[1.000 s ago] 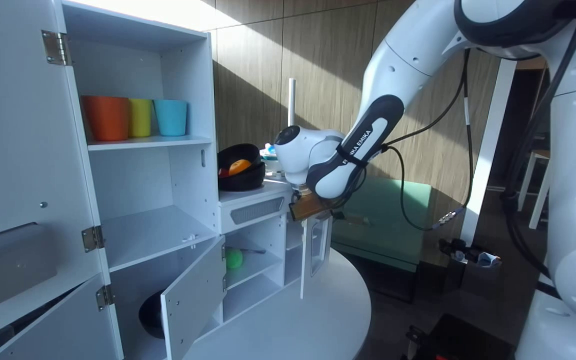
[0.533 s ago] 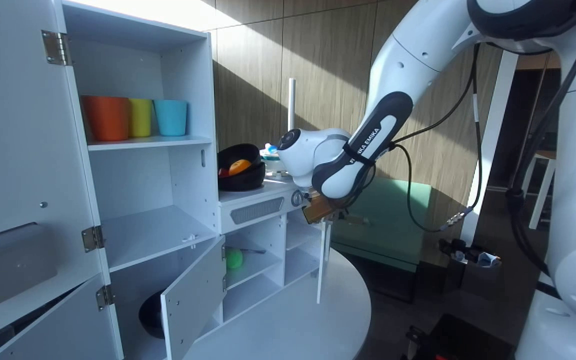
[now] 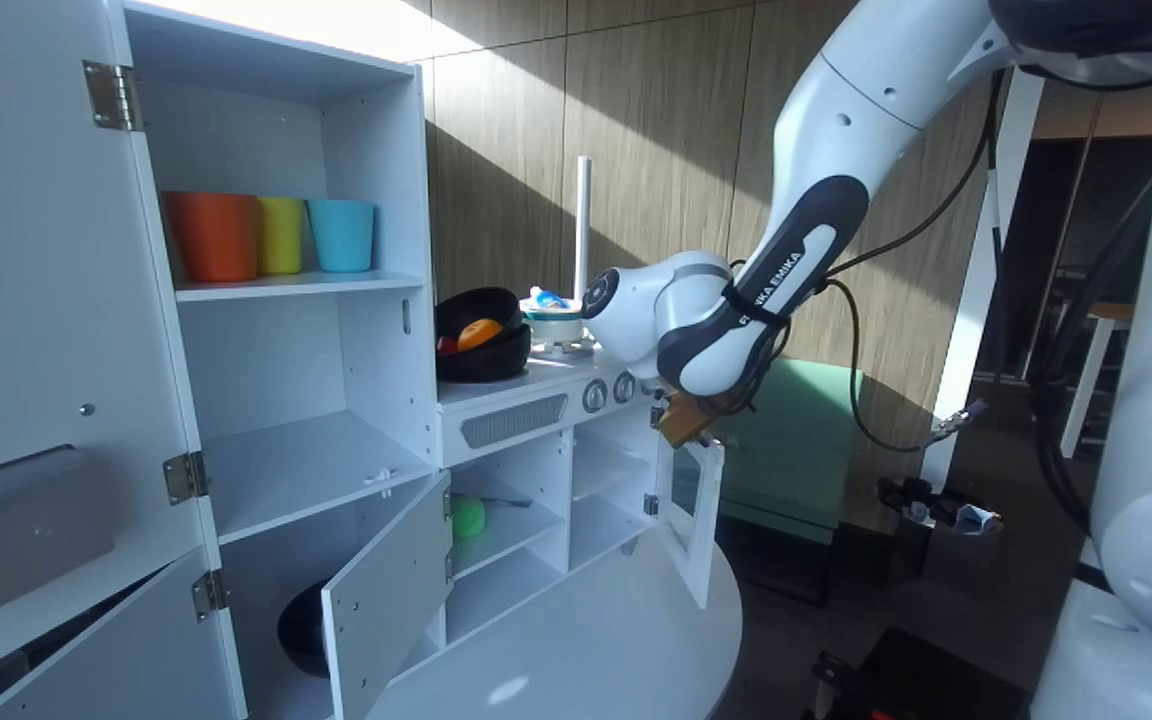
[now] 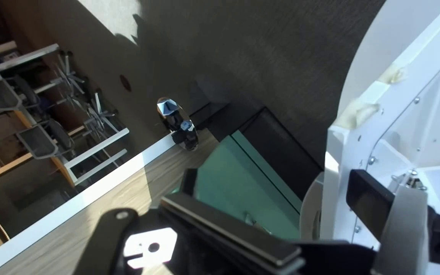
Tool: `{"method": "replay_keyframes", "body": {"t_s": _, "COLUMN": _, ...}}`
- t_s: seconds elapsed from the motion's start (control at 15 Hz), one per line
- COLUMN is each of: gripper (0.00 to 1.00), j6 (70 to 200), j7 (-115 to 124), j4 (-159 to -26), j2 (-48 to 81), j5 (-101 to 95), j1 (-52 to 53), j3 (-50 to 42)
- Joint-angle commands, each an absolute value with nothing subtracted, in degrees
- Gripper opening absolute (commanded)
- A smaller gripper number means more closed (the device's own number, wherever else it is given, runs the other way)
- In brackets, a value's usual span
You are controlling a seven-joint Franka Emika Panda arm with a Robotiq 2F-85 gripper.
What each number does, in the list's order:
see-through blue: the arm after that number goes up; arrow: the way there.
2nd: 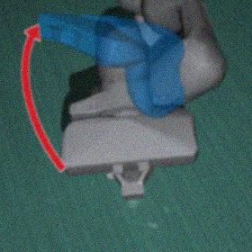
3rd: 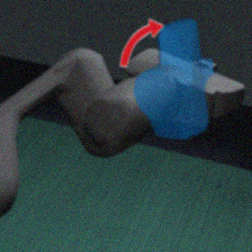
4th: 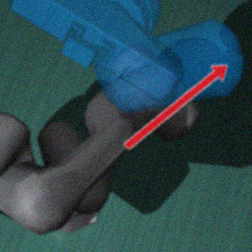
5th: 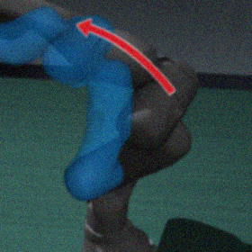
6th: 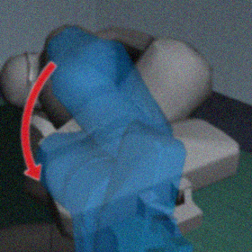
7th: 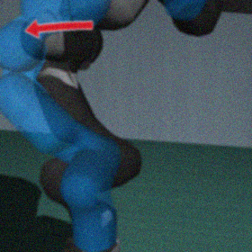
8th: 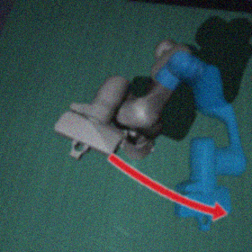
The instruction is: Pull open the doors to the three compartments
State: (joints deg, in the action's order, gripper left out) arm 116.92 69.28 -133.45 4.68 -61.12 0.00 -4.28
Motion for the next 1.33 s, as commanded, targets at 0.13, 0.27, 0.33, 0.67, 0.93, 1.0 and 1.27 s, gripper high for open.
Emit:
{"method": "replay_keyframes", "body": {"t_s": 0.13, "gripper": 1.00, "j6": 119.17, "j7": 68.23, "j4": -138.39, "j2": 0.16, "j5": -64.32, "j1": -3.29, "j3": -5.11}}
{"method": "replay_keyframes", "body": {"t_s": 0.27, "gripper": 1.00, "j6": 124.90, "j7": 66.17, "j4": -141.04, "j2": -2.33, "j5": -66.13, "j1": -3.50, "j3": -4.66}}
{"method": "replay_keyframes", "body": {"t_s": 0.33, "gripper": 1.00, "j6": 127.07, "j7": 64.92, "j4": -142.23, "j2": -3.79, "j5": -66.08, "j1": -3.26, "j3": -4.33}}
{"method": "replay_keyframes", "body": {"t_s": 0.67, "gripper": 1.00, "j6": 136.89, "j7": 54.61, "j4": -148.48, "j2": -13.49, "j5": -62.84, "j1": -2.07, "j3": -3.15}}
{"method": "replay_keyframes", "body": {"t_s": 0.93, "gripper": 1.00, "j6": 144.63, "j7": 43.49, "j4": -152.86, "j2": -22.36, "j5": -57.12, "j1": -0.72, "j3": -3.28}}
{"method": "replay_keyframes", "body": {"t_s": 1.0, "gripper": 1.00, "j6": 146.82, "j7": 40.60, "j4": -153.89, "j2": -24.31, "j5": -55.35, "j1": -0.48, "j3": -3.49}}
{"method": "replay_keyframes", "body": {"t_s": 1.27, "gripper": 1.00, "j6": 157.25, "j7": 28.59, "j4": -158.45, "j2": -29.92, "j5": -47.80, "j1": -0.49, "j3": -4.52}}
